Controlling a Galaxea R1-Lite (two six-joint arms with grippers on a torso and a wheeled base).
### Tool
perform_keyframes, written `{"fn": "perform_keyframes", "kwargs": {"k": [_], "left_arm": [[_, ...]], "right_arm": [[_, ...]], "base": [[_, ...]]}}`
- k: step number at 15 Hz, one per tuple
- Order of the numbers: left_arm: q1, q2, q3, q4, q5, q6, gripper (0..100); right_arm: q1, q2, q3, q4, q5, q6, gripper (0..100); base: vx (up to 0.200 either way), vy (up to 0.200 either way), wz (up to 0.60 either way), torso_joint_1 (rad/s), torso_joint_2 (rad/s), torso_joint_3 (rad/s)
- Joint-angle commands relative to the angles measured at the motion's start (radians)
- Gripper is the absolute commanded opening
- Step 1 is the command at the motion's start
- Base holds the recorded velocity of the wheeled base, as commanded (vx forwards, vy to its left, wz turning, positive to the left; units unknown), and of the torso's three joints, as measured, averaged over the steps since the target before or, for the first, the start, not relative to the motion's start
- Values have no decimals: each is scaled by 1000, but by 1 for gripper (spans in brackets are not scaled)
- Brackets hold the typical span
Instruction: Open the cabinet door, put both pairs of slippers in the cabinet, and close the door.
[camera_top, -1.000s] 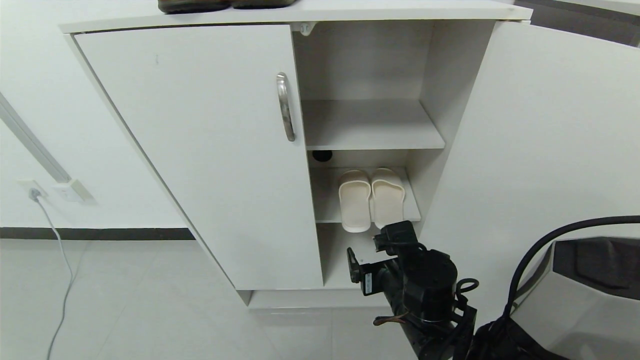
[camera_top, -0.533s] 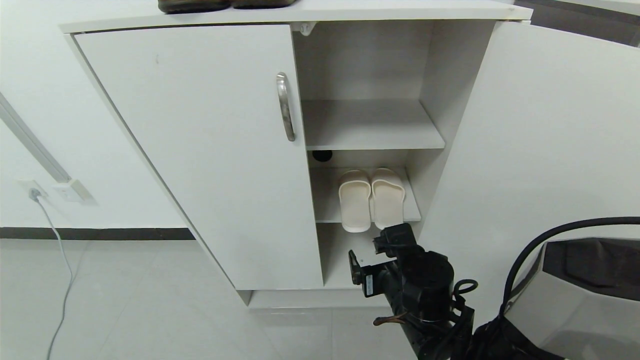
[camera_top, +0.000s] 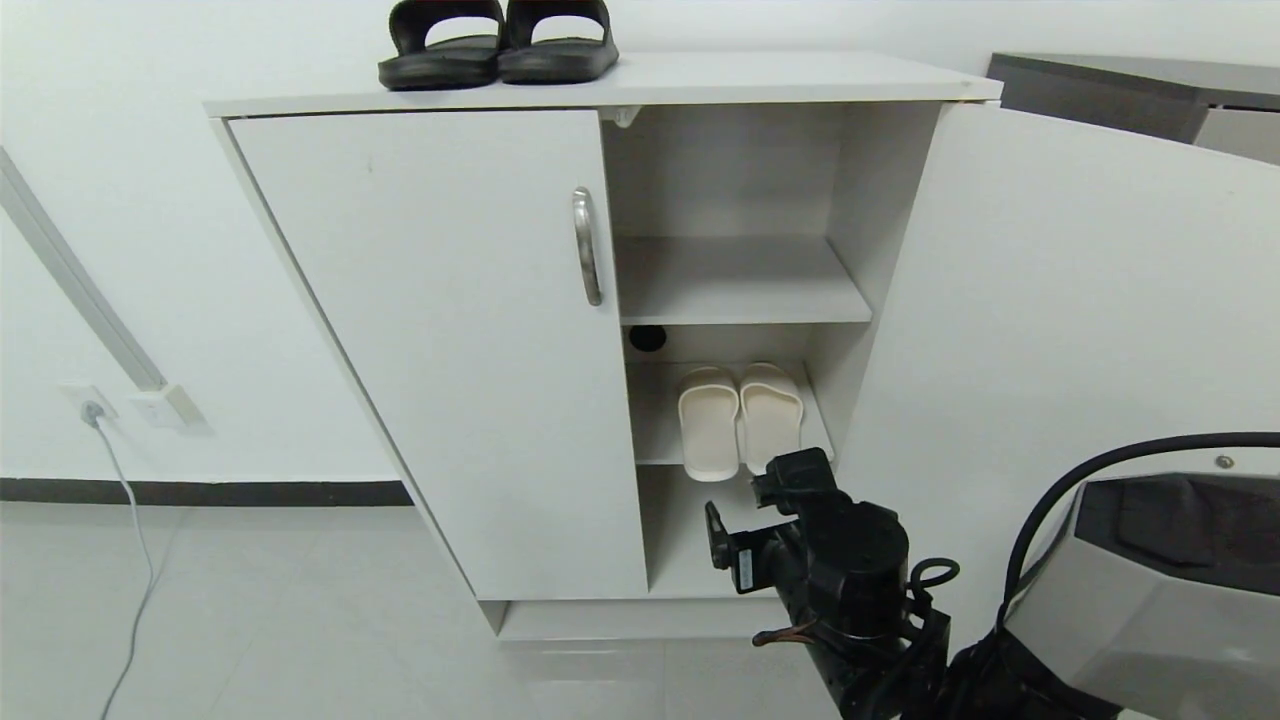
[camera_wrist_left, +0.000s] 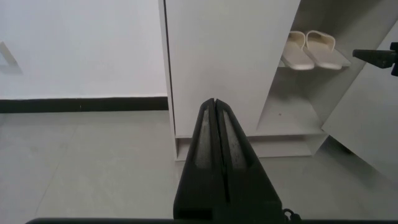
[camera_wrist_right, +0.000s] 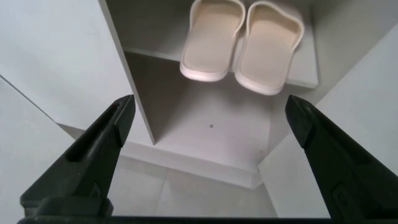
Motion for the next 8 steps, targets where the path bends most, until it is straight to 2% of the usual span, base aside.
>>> {"fn": "perform_keyframes", "kwargs": {"k": [1,4,7,8], "left_arm": [[0,1,0,0,0,0,0],[0,1,0,0,1,-1,0],[2,1,0,0,1,-1,0],[0,1,0,0,1,-1,0]], "right_arm": [[-3,1,13,-3,-1,-10,100],[-15,4,13,-16,-1,-24,100],[-28,31,13,-57,2,-60,100],[-32,50,13,-98,4,-83,100]], "base": [[0,0,0,-2,7,207],[0,0,0,4,2,121],[0,0,0,0,0,0],[0,200,0,2,2,2]]}}
